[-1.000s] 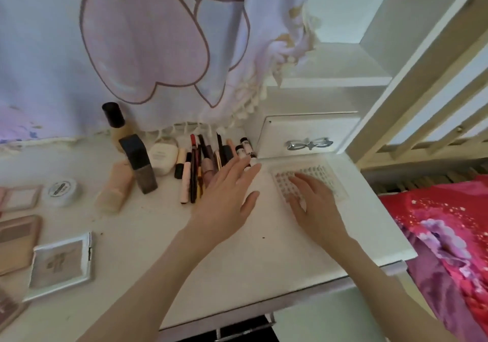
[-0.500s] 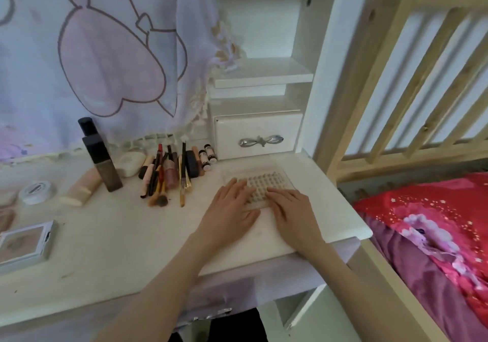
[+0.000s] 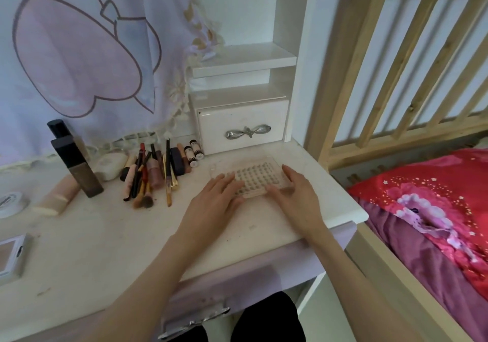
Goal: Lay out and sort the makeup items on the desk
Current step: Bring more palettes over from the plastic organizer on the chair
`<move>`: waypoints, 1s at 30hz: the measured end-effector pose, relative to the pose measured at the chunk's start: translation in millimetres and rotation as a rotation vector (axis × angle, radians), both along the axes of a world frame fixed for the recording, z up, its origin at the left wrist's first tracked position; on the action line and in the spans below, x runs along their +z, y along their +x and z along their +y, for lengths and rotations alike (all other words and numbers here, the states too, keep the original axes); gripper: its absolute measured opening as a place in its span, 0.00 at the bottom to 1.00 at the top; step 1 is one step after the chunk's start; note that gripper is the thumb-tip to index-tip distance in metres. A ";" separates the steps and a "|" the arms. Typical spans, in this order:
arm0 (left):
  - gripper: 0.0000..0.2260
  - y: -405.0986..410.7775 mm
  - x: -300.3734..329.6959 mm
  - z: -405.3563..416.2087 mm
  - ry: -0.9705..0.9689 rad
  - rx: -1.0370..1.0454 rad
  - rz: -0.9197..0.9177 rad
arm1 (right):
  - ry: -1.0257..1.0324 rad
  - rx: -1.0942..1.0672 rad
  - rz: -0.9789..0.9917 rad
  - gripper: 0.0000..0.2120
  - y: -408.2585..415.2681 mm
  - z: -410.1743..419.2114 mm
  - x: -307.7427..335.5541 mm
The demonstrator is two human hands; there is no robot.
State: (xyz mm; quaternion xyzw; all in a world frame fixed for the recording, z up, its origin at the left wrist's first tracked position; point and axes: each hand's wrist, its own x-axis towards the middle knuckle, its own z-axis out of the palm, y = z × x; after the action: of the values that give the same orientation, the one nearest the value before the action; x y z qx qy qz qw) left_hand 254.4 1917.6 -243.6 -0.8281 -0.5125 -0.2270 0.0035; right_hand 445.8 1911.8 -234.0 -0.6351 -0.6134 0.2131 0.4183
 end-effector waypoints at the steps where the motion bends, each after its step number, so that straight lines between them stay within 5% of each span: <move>1: 0.25 -0.6 -1.3 -0.6 0.020 0.003 -0.037 | 0.008 0.010 0.068 0.29 -0.4 -1.1 0.9; 5: 0.21 -0.8 1.5 -2.2 0.125 0.014 -0.094 | 0.097 0.012 0.234 0.27 -5.0 -3.6 2.4; 19: 0.18 8.2 22.7 12.1 0.222 -0.056 0.101 | 0.167 0.022 0.273 0.27 -5.4 -6.3 1.2; 30: 0.07 23.4 32.1 25.2 0.494 -0.059 0.009 | -0.057 0.049 0.827 0.19 -2.4 7.8 6.5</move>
State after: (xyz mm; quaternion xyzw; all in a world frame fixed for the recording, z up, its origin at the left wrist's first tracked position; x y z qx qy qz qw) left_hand 277.8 1942.8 -211.5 -0.8178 -0.4172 -0.3415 0.2014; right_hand 443.4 1919.6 -227.5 -0.4925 -0.4022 0.4772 0.6066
